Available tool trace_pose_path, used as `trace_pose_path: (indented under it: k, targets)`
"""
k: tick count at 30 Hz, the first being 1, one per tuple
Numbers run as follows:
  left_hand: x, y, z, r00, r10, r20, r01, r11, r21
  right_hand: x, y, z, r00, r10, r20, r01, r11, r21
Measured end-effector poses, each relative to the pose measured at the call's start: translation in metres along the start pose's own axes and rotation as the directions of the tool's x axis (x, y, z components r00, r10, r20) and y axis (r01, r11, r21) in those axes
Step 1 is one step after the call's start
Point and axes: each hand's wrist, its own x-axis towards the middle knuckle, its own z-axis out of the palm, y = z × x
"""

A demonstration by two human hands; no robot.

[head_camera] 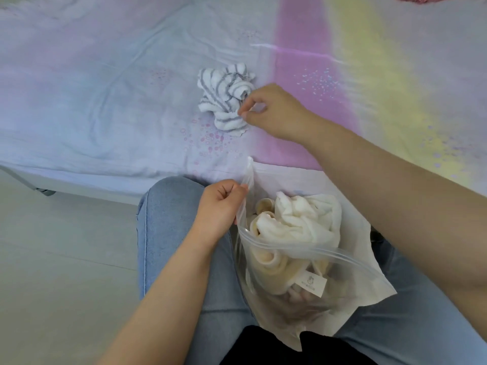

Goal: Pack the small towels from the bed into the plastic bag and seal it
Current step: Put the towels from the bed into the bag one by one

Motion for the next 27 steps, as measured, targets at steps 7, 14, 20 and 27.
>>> trace_pose_path:
  k: [7, 14, 20, 27]
  targets:
    - [0.006, 0.0, -0.004, 1.0, -0.025, 0.017, 0.025, 0.999, -0.042, 0.058, 0.026, 0.058, 0.986, 0.08, 0.148, -0.042, 0.968, -0.246]
    - [0.006, -0.003, -0.01, 0.999, -0.034, 0.033, 0.035, 0.999, -0.032, 0.029, 0.034, 0.024, 0.991, 0.136, 0.004, -0.134, 0.978, 0.157]
    - [0.002, -0.005, -0.011, 0.998, -0.052, 0.047, 0.053, 0.999, -0.007, -0.096, 0.038, -0.045, 0.965, 0.169, 0.2, -0.198, 0.97, 0.137]
    - [-0.003, -0.005, -0.004, 0.993, -0.118, 0.033, 0.118, 0.993, -0.018, -0.162, 0.041, -0.019, 0.684, 0.248, 0.686, 0.163, 0.865, -0.475]
